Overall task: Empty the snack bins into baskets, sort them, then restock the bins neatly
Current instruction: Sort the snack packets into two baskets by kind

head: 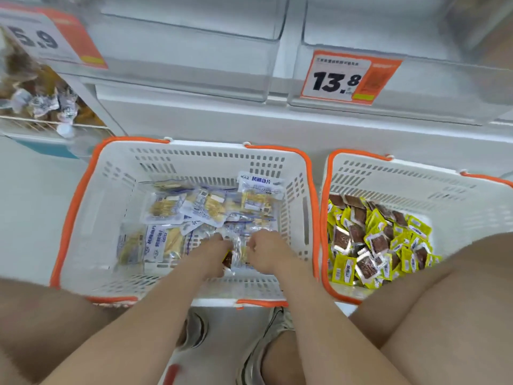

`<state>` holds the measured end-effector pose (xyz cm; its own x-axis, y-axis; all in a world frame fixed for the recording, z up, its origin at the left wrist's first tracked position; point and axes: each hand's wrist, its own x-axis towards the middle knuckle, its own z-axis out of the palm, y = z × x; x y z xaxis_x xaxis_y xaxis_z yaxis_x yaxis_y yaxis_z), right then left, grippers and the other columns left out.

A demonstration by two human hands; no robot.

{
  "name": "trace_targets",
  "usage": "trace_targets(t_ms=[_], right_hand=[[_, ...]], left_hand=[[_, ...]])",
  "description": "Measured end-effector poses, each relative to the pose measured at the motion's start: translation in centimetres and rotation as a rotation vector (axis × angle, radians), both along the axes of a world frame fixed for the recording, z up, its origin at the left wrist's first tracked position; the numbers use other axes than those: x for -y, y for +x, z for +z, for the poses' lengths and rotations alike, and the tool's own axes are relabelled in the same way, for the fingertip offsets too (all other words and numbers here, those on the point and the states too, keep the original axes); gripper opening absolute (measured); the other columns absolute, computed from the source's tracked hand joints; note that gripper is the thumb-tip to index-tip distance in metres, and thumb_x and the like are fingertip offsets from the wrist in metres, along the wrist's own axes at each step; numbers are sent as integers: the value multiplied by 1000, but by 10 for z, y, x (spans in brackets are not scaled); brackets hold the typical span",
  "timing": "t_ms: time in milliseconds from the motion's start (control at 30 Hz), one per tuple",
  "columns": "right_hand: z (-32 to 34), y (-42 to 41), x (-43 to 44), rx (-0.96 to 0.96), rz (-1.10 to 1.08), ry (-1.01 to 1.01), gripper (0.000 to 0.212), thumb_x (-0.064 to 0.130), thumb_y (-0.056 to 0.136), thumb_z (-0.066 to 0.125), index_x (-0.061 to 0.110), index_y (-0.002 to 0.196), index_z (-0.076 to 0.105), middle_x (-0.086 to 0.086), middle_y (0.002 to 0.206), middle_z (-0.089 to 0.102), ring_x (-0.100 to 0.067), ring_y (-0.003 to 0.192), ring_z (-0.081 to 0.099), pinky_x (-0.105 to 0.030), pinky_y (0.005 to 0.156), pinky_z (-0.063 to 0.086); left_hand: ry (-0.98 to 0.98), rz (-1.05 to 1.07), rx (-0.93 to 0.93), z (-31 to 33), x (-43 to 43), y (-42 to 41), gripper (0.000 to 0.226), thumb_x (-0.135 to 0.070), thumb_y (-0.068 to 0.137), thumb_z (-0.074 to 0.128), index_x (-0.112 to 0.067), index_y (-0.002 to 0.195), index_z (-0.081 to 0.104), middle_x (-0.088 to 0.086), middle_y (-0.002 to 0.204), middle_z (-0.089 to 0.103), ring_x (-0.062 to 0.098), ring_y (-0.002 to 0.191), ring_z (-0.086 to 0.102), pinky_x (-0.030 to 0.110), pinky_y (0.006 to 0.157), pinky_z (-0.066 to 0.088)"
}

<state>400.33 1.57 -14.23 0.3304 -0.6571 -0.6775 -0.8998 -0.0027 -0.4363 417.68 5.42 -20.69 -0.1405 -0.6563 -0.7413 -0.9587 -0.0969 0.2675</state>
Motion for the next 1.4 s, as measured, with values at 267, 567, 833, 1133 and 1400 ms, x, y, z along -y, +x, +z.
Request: trace_targets(t_ms=[267, 567, 833, 1133, 1400], right_hand=[[-45, 5, -1, -77, -118, 78, 16, 11, 92, 52, 7, 81, 63, -8, 76, 61, -26, 70, 58, -42, 72, 56], [-64, 12, -2, -130, -212, 46, 25, 10, 88, 49, 14, 65, 55, -6, 67, 56, -26, 61, 56, -31, 58, 46], [-65, 16, 8, -104, -288, 21, 32, 3, 84, 47, 18, 58, 39, 0, 53, 37, -21, 49, 37, -28, 52, 35], [-54, 28, 3, 63, 34, -73, 30, 3, 90, 57, 19, 109, 74, -1, 96, 68, -26, 92, 68, -37, 81, 59], [-69, 65, -3, -312, 791, -326, 20, 24, 96, 65, 15, 113, 65, -9, 114, 68, -31, 117, 58, -43, 102, 42]], left_hand=[[-62, -68, -53, -24, 17, 22, 69, -23, 74, 91, -30, 129, 51, -6, 130, 56, 23, 116, 58, 39, 81, 52], [-126, -17, -54, -31, 19, 13, 32, -34, 73, 90, -26, 93, 66, -7, 99, 61, 20, 89, 63, 33, 68, 52], [-79, 64, -74, -21, 17, 16, 12, -25, 82, 83, -24, 82, 71, -10, 86, 70, 12, 83, 62, 37, 77, 59], [-103, 406, -150, 4, 3, 60, 13, -12, 89, 78, -19, 98, 72, -6, 95, 63, 15, 92, 68, 23, 69, 45], [-422, 749, -136, 19, -7, 97, 47, -14, 96, 74, -12, 140, 59, 12, 106, 73, 24, 89, 66, 37, 84, 54]])
